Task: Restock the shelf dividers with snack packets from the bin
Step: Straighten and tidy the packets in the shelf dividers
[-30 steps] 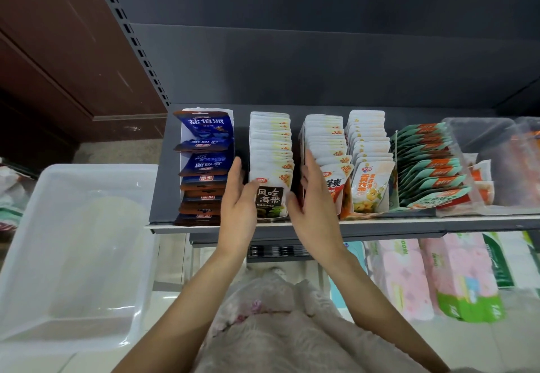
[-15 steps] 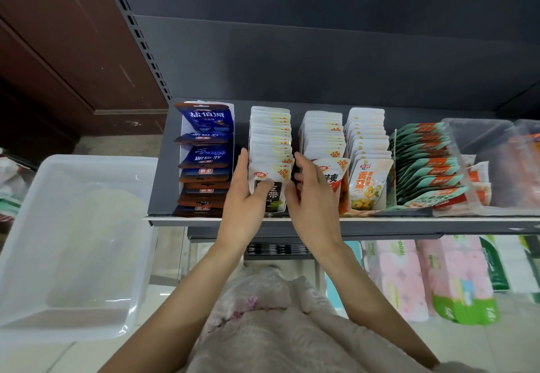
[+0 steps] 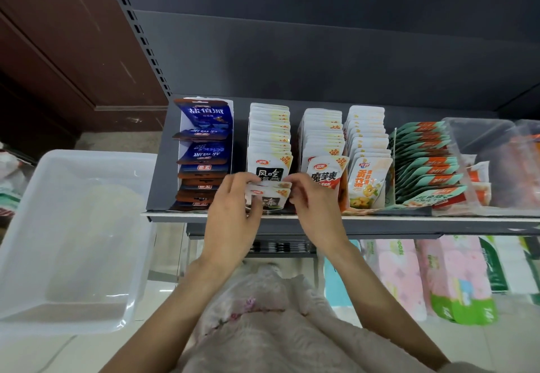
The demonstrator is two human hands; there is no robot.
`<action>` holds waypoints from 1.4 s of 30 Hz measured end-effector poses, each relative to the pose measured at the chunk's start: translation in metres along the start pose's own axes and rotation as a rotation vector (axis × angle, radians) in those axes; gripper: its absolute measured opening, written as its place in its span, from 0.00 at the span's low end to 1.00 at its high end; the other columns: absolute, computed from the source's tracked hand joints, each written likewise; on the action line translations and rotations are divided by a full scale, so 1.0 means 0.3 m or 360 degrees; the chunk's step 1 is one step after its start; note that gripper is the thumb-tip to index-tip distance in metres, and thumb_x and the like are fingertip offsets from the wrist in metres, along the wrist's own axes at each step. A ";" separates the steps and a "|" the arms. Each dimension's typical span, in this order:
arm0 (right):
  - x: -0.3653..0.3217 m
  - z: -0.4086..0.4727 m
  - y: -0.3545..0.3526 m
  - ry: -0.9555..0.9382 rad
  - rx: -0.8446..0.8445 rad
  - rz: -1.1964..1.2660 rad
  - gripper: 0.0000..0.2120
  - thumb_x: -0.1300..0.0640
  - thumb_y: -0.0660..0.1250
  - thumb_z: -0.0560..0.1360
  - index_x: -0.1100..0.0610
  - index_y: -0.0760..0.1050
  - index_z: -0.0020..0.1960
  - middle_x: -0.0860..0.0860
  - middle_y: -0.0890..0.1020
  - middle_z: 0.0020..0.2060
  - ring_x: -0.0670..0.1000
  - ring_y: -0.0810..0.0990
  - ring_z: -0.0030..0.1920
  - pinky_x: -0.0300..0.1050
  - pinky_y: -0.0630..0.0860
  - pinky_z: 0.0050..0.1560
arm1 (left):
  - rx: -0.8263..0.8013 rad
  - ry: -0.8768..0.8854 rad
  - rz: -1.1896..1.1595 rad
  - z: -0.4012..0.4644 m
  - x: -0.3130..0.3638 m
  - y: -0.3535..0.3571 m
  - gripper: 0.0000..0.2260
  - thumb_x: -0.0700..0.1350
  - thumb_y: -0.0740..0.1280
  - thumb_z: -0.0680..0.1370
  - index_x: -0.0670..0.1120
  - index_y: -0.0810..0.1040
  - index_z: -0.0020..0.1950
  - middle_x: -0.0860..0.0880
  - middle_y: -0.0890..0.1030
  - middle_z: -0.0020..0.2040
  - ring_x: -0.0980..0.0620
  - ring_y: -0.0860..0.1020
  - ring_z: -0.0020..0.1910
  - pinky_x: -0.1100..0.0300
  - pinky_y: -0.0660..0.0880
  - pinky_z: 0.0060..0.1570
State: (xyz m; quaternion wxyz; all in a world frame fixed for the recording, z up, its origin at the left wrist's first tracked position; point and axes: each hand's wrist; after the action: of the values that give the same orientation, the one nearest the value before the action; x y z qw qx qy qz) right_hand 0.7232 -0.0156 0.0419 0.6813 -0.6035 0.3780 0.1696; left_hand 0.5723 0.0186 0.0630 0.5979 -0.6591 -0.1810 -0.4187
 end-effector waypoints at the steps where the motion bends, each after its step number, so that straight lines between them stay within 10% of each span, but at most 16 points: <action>1: 0.005 0.015 -0.010 -0.0036 -0.0038 -0.0008 0.11 0.64 0.62 0.78 0.57 0.77 0.59 0.50 0.84 0.49 0.45 0.81 0.47 0.30 0.72 0.47 | 0.0013 0.0163 0.0209 0.004 0.000 -0.009 0.10 0.35 0.68 0.75 0.45 0.76 0.54 0.49 0.78 0.49 0.53 0.78 0.44 0.63 0.74 0.38; 15: 0.050 0.056 -0.057 -0.0156 -0.0374 -0.0053 0.11 0.59 0.69 0.75 0.55 0.79 0.58 0.47 0.84 0.47 0.41 0.81 0.42 0.34 0.76 0.49 | -0.0076 0.0410 0.0473 0.005 -0.008 -0.097 0.06 0.38 0.73 0.70 0.49 0.81 0.41 0.54 0.81 0.36 0.51 0.78 0.29 0.55 0.76 0.24; 28: -0.019 0.147 -0.082 -0.0183 0.0017 -0.0107 0.06 0.55 0.69 0.75 0.58 0.79 0.44 0.49 0.83 0.34 0.46 0.81 0.34 0.41 0.78 0.40 | -0.0017 0.0328 0.0425 0.090 -0.029 -0.044 0.05 0.39 0.72 0.73 0.44 0.80 0.47 0.47 0.77 0.61 0.48 0.79 0.54 0.56 0.79 0.42; 34: -0.034 0.051 -0.032 0.0087 0.0181 0.0160 0.15 0.62 0.58 0.80 0.58 0.71 0.66 0.53 0.81 0.57 0.49 0.81 0.55 0.48 0.76 0.59 | 0.0043 -0.0200 -0.0407 0.137 -0.014 0.047 0.23 0.37 0.66 0.77 0.44 0.62 0.70 0.49 0.68 0.70 0.57 0.69 0.67 0.70 0.71 0.61; 37: -0.061 -0.007 0.006 0.0235 -0.0080 0.0383 0.29 0.66 0.57 0.78 0.56 0.53 0.77 0.49 0.64 0.73 0.44 0.63 0.72 0.41 0.59 0.72 | -0.0075 -0.0582 -0.0960 0.131 0.028 0.077 0.27 0.38 0.62 0.80 0.47 0.55 0.77 0.53 0.71 0.68 0.60 0.71 0.64 0.75 0.71 0.55; 42: -0.101 0.015 0.083 0.0296 -0.0234 0.1031 0.36 0.73 0.57 0.74 0.52 0.49 0.76 0.40 0.64 0.70 0.35 0.61 0.70 0.33 0.58 0.71 | -0.0117 -0.0787 -0.1321 0.141 0.041 0.085 0.24 0.42 0.57 0.82 0.54 0.57 0.77 0.59 0.75 0.63 0.67 0.74 0.57 0.74 0.73 0.51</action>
State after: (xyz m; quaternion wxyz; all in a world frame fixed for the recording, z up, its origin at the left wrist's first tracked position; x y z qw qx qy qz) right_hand 0.6876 0.0007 0.0462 0.5093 -0.5124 0.5974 0.3482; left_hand 0.6124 0.0497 0.0590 0.2958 -0.6317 -0.5505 -0.4588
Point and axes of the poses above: each hand's wrist, its own z-axis towards the middle knuckle, its own y-axis out of the palm, x = y × z
